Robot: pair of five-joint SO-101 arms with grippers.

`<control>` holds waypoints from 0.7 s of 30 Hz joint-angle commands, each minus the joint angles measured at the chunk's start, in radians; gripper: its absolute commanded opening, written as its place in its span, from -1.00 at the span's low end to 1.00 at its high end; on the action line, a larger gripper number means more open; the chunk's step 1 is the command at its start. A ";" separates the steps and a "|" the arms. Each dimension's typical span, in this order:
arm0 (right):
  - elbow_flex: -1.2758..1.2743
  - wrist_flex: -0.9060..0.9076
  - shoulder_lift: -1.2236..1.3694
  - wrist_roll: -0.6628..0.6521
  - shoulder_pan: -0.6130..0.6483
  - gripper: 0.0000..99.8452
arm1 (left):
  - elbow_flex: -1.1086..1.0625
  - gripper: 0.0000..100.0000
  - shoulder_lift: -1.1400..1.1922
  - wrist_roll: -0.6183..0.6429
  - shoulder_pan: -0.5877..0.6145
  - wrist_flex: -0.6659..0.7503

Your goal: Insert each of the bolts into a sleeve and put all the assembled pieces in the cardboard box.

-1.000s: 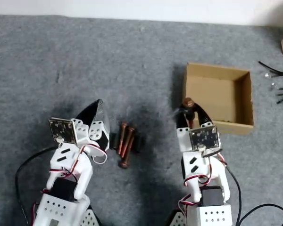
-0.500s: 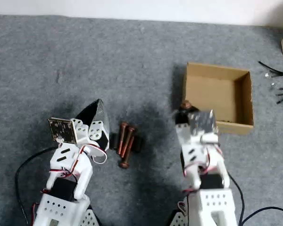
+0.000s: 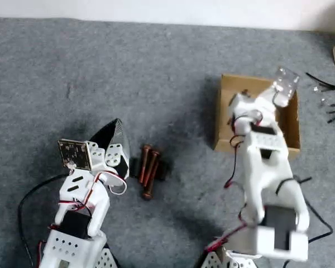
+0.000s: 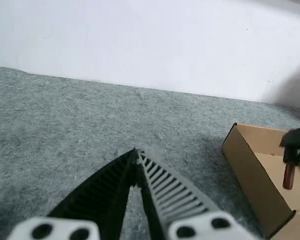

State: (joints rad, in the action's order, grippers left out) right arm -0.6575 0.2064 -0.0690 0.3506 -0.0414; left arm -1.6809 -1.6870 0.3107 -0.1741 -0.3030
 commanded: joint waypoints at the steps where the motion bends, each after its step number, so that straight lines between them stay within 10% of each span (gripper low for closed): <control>1: 0.084 -0.036 0.085 0.023 -0.051 -0.98 | -0.022 -0.99 -0.001 -0.020 0.007 -0.003; 21: 0.081 -0.031 0.128 0.023 -0.058 -0.98 | -0.022 -0.99 0.002 -0.020 0.045 -0.003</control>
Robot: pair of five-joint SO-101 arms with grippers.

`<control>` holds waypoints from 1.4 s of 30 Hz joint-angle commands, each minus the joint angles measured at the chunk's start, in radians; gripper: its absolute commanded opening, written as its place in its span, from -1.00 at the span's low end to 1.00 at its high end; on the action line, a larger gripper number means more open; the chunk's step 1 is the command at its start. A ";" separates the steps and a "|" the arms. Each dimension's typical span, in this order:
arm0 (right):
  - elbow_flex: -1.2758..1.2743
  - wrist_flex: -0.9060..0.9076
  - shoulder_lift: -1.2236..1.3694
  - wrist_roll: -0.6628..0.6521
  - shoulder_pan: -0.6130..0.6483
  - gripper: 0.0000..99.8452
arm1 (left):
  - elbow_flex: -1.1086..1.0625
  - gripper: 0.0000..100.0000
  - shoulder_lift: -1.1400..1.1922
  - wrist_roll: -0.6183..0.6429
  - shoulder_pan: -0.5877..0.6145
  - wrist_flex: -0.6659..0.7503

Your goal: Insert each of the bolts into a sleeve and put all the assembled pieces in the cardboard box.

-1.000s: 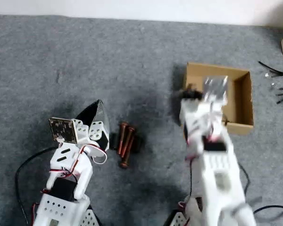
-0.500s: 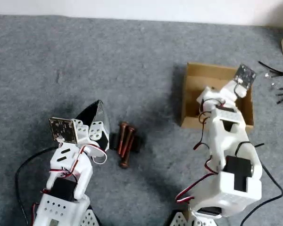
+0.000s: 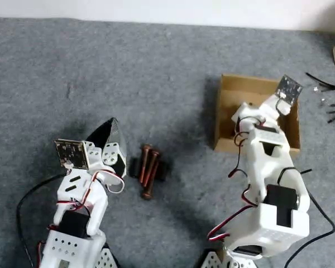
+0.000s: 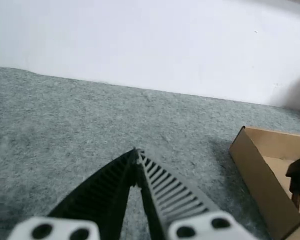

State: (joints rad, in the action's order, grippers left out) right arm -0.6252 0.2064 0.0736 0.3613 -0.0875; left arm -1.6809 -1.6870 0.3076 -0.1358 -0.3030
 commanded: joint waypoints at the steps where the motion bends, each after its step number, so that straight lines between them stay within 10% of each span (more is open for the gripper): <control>1: 0.048 -0.031 -0.015 0.012 -0.012 -0.98 | -0.022 -0.99 0.002 -0.017 0.007 -0.006; 27: 0.045 -0.030 -0.025 -0.184 0.064 -0.76 | -0.022 -0.99 0.004 -0.017 0.053 -0.038; 42: -0.495 0.048 -0.852 -0.198 0.262 -0.76 | -0.022 -0.99 0.004 -0.017 0.054 -0.040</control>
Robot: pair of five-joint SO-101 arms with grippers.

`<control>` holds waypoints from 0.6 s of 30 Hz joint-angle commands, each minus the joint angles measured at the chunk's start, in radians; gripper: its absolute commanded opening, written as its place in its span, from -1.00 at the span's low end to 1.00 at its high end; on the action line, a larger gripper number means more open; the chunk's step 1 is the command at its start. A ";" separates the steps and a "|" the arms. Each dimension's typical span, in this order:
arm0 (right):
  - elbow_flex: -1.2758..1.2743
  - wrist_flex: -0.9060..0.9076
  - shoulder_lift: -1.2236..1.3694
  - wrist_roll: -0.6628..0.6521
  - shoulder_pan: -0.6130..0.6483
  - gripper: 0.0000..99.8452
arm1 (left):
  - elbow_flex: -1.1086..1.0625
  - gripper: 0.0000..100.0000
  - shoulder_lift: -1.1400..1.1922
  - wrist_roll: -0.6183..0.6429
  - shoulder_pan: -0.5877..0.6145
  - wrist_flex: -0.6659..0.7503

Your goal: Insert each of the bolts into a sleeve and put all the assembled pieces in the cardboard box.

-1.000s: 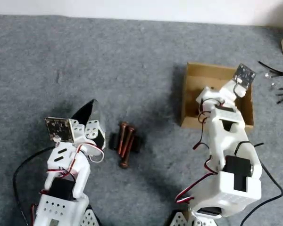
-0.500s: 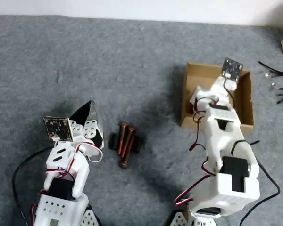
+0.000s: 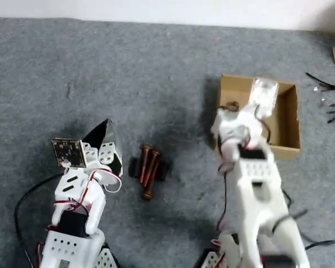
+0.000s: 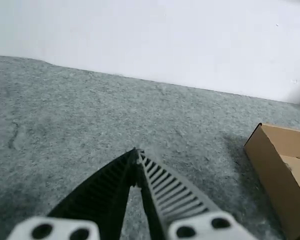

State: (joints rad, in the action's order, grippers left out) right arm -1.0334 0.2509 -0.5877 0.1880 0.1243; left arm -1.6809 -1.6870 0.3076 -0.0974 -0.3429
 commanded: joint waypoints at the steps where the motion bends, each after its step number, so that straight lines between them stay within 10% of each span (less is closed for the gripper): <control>1: -0.130 0.004 -0.249 -0.049 0.068 -0.76 | -0.022 -0.99 0.004 -0.017 0.016 0.000; 18: -0.624 0.010 -0.888 -0.187 0.242 -0.76 | -0.022 -0.98 0.004 -0.017 0.016 0.000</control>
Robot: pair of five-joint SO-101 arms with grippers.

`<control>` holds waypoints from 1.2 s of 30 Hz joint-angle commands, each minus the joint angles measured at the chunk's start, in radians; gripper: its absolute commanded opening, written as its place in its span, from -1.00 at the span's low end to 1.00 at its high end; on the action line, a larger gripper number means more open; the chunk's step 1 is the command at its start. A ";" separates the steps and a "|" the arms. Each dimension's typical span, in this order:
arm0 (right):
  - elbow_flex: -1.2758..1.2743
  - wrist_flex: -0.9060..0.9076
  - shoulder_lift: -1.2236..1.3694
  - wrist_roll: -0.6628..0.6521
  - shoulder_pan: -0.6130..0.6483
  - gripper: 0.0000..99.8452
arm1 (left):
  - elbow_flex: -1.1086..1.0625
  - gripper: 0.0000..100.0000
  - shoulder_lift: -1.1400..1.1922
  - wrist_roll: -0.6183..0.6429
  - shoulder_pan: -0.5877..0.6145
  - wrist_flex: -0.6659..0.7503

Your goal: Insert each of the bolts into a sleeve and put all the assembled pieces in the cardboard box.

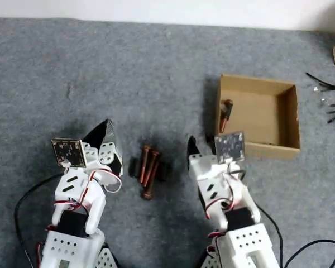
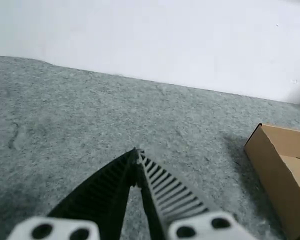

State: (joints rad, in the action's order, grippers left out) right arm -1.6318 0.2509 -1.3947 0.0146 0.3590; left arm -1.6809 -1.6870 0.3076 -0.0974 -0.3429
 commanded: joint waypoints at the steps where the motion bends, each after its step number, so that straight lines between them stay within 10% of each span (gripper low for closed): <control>1: -0.048 0.010 -0.111 -0.014 0.005 -0.76 | -0.022 -0.98 0.004 -0.017 0.016 0.000; 13: -0.168 0.196 -0.450 -0.017 0.012 -0.76 | -0.022 -0.98 0.002 -0.017 0.018 0.000; 21: -0.148 0.255 -0.357 -0.262 0.193 -0.76 | -0.022 -0.98 0.001 -0.017 0.018 0.000; 36: 0.433 0.251 0.475 -0.012 0.186 -0.76 | -0.022 -0.98 -0.004 -0.017 0.018 0.000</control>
State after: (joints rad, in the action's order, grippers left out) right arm -1.3679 0.5439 -1.1231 -0.0729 0.5386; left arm -1.6809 -1.6870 0.3076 -0.0882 -0.3429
